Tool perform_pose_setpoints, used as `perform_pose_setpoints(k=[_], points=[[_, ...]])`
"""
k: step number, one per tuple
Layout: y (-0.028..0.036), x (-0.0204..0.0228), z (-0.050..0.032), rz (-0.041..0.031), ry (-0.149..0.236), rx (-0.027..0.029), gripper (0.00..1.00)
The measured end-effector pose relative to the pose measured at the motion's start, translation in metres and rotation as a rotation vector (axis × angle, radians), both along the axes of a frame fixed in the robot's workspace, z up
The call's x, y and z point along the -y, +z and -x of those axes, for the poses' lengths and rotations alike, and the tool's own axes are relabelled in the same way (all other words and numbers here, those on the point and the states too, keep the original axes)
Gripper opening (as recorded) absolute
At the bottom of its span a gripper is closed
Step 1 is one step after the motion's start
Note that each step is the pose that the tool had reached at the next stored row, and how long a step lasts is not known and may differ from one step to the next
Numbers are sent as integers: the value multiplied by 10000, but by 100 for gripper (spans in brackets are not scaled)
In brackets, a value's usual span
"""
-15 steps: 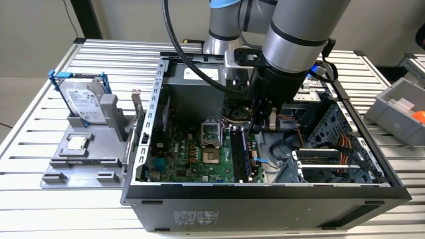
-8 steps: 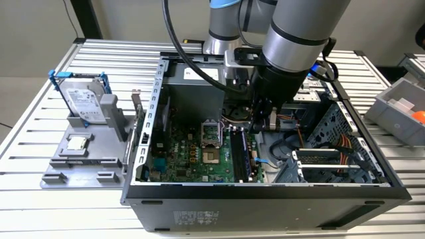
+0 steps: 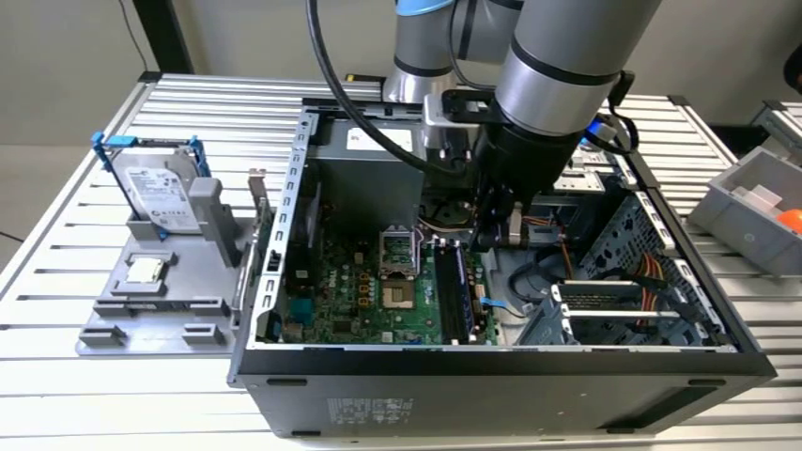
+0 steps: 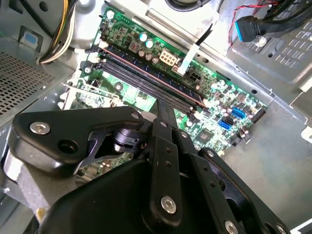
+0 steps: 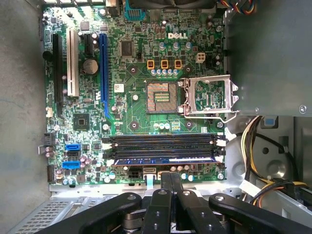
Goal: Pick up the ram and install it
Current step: 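Press down the ram until it locks into place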
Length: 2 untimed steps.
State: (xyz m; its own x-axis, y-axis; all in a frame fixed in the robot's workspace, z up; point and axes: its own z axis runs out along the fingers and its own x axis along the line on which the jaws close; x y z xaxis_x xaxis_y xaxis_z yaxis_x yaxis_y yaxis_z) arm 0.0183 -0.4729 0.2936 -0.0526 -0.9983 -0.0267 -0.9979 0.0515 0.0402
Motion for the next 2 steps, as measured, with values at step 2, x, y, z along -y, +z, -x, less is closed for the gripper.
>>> perform_pose_setpoints(k=[2], points=[[1,0,0,1,0,0,0]])
